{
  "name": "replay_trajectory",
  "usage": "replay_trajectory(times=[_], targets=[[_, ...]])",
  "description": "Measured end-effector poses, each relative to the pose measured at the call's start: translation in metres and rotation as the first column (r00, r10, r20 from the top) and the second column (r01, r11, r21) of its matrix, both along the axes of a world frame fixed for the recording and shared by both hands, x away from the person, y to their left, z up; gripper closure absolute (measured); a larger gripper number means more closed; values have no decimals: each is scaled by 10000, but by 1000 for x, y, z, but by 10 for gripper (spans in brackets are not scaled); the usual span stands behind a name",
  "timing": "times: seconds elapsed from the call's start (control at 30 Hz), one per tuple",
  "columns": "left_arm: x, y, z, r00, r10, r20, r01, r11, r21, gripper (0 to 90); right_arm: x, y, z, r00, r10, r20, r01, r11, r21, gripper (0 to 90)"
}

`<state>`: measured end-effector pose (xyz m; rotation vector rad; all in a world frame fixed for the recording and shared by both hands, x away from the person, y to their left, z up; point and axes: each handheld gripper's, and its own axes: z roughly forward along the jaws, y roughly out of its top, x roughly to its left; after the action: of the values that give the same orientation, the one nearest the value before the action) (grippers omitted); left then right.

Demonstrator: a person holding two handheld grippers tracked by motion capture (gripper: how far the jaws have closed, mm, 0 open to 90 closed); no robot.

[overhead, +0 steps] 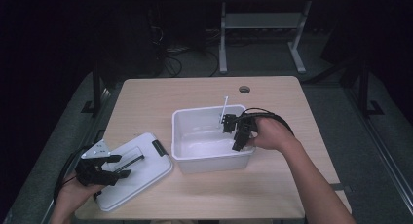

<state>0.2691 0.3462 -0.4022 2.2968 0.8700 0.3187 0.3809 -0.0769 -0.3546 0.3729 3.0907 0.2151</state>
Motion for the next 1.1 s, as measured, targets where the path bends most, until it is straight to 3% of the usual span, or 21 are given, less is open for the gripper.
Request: replay_trajectory(times=[0.6,1.1], targets=[[0,-1,1,10000,-93,30,93,10000,-2,304,-10,-16,37,9981,-357,508,334,9984,446,538],[0,-4,2,9998,-216,32,215,9998,59,305,-23,-46,64,9898,-976,1037,898,9930,768,512]])
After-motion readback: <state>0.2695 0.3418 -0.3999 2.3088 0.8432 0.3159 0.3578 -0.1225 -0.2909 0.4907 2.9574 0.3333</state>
